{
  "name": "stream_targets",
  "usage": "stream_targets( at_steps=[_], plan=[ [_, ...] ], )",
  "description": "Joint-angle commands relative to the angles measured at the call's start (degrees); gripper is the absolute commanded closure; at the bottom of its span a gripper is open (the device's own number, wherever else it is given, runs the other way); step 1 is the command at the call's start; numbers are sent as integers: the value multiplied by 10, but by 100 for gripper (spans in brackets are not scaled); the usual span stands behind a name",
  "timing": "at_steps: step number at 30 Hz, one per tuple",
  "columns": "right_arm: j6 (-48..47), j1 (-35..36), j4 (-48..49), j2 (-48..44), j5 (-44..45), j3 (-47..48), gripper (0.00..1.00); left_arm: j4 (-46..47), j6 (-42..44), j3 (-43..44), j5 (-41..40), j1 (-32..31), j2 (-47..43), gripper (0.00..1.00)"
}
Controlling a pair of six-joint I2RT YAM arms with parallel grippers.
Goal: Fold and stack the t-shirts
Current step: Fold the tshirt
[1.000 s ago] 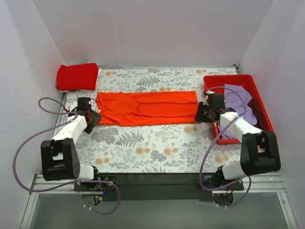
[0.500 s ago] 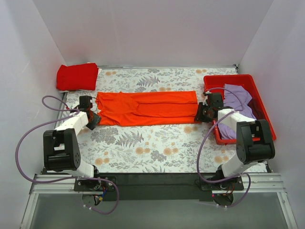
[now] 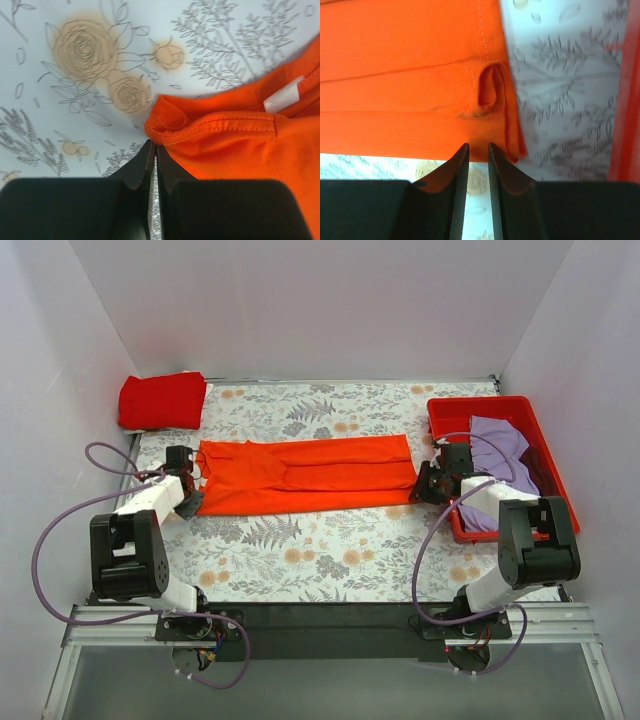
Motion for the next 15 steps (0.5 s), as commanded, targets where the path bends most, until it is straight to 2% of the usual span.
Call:
stream_targets(
  at_steps=[1,7,11,13,15],
  plan=[
    [-7,-12,-102,-37,24,-40,71,-54,-3,-19,-63,9,-33,100],
    [-28,-13,-170,-106,35,-70,71,-71,4,-44,-67,8,-108,92],
    [-38,-12,-183,-136,2,-63,69,-72,8,-49,-57,9,-134,85],
    [-41,-10,-191,-152,-18,-49,69,-69,17,-49,-52,8,-153,77],
    [-45,-7,-199,-168,-25,-38,64,-63,29,-50,-42,8,-168,71]
  ],
)
